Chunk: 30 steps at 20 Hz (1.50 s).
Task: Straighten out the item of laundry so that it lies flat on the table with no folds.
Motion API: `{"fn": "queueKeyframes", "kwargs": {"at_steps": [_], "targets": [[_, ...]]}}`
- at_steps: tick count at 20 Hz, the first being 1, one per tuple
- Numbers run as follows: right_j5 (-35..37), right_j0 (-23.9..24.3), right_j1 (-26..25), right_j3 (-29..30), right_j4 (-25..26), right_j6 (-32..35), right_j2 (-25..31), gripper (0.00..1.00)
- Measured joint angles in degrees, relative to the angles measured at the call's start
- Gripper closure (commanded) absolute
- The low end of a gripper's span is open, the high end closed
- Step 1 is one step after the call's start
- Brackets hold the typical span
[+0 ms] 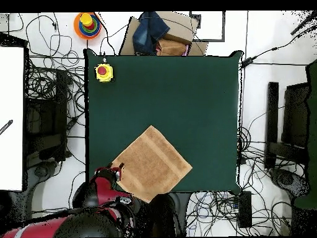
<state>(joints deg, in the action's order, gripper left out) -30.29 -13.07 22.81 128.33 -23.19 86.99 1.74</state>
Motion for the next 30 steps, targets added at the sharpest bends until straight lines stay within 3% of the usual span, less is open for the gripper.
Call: {"fn": "queueKeyframes", "kwargs": {"at_steps": [8, 13, 20, 25, 30], "targets": [[5.84, 5.22, 8.50, 3.34, 3.47, 0.00, -0.02, 0.00], [12.09, 12.62, 15.12, 4.25, 10.45, 0.00, -1.57, 0.00], [16.70, 22.82, 20.23, 4.24, 18.75, 0.00, -2.64, 0.00], [24.35, 31.07, 25.21, 3.51, 24.61, 0.00, -2.64, 0.00], [31.30, 35.15, 29.02, 2.26, 28.25, 0.00, -2.61, 0.00]]}}
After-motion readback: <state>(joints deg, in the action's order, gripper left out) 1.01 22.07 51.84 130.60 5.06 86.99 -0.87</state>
